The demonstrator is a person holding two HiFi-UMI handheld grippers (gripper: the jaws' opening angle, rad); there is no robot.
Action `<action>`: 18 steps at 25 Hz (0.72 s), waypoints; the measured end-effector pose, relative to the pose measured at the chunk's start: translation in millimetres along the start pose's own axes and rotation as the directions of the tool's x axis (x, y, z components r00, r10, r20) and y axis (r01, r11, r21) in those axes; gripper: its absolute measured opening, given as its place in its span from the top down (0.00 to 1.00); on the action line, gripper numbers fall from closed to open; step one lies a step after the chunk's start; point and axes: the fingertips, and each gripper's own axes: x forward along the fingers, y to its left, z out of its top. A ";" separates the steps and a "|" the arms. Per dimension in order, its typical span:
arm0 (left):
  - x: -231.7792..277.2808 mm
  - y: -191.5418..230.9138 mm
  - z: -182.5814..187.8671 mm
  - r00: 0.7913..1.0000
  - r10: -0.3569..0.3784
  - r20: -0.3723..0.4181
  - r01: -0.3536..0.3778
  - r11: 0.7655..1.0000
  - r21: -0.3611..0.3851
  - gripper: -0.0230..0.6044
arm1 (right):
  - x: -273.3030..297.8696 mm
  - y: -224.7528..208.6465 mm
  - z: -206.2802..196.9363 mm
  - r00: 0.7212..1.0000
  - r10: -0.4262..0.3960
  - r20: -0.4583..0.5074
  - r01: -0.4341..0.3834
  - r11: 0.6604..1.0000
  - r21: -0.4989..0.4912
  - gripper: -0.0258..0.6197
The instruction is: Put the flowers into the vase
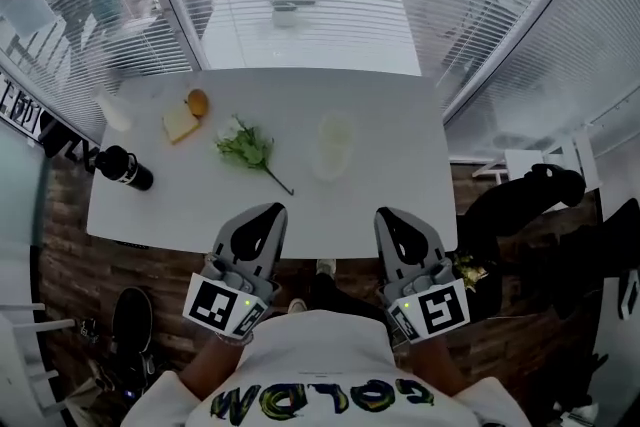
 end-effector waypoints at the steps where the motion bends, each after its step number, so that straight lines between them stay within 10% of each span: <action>1: 9.9 -0.6 0.6 1.000 0.001 0.000 -0.001 1.000 0.001 0.94 | 3.5 -9.7 0.6 1.000 0.002 0.001 -0.002 1.000 0.001 0.95; 18: 114.2 16.3 -2.1 0.999 0.035 -0.014 -0.034 0.999 0.003 0.94 | 57.7 -105.8 6.8 0.999 0.042 0.006 -0.042 0.999 -0.017 0.95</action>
